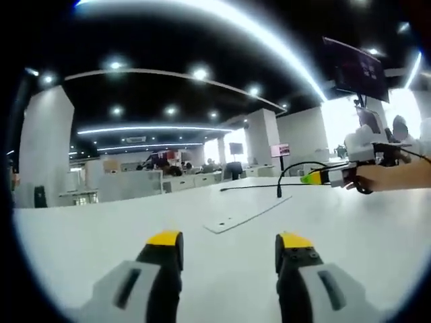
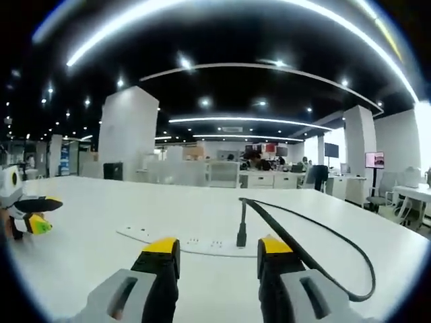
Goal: Locate the USB plug end of the data cable currently connected to the USB port on the desk. Grip the plug, withdraw it from the port, and place it onto the desktop.
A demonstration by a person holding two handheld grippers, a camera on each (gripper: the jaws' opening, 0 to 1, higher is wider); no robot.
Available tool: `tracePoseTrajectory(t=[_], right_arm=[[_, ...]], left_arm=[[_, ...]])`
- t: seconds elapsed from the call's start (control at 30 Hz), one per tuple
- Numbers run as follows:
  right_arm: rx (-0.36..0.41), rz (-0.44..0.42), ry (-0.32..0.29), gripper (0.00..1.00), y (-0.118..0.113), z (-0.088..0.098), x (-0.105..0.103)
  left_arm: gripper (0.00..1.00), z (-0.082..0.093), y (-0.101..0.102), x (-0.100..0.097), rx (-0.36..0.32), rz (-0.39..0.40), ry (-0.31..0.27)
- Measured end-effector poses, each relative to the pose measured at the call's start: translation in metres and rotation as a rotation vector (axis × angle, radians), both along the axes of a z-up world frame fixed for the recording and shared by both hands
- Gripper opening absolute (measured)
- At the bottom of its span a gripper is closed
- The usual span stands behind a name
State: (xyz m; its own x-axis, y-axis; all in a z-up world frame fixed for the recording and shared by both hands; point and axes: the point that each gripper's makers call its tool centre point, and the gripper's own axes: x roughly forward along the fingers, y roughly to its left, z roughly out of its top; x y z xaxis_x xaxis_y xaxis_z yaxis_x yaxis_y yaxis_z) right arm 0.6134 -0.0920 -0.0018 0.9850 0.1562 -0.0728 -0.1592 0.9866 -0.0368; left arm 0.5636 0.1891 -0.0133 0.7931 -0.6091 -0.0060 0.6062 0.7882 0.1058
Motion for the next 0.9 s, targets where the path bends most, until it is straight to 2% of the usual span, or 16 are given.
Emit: tracePoseTrajectory(t=[0.3,0.53,0.77,0.9], right_arm=[[-0.004,-0.010,-0.001,0.45,-0.006,-0.006,0.009],[0.009,-0.022,-0.006,0.44,-0.010,-0.010,0.016],[0.015,-0.033,-0.005,0.43,-0.010,-0.015,0.027],[0.033,-0.038,-0.007,0.42,-0.010,-0.016,0.030]], left_arm=[[0.55,-0.002,-0.008,0.006,-0.016,-0.009,-0.012],[0.51,-0.008,-0.014,0.013,-0.001,0.000,-0.020],[0.52,-0.012,-0.028,0.014,0.030,-0.041,-0.030],[0.53,-0.016,-0.030,0.013,0.039,-0.053,-0.014]])
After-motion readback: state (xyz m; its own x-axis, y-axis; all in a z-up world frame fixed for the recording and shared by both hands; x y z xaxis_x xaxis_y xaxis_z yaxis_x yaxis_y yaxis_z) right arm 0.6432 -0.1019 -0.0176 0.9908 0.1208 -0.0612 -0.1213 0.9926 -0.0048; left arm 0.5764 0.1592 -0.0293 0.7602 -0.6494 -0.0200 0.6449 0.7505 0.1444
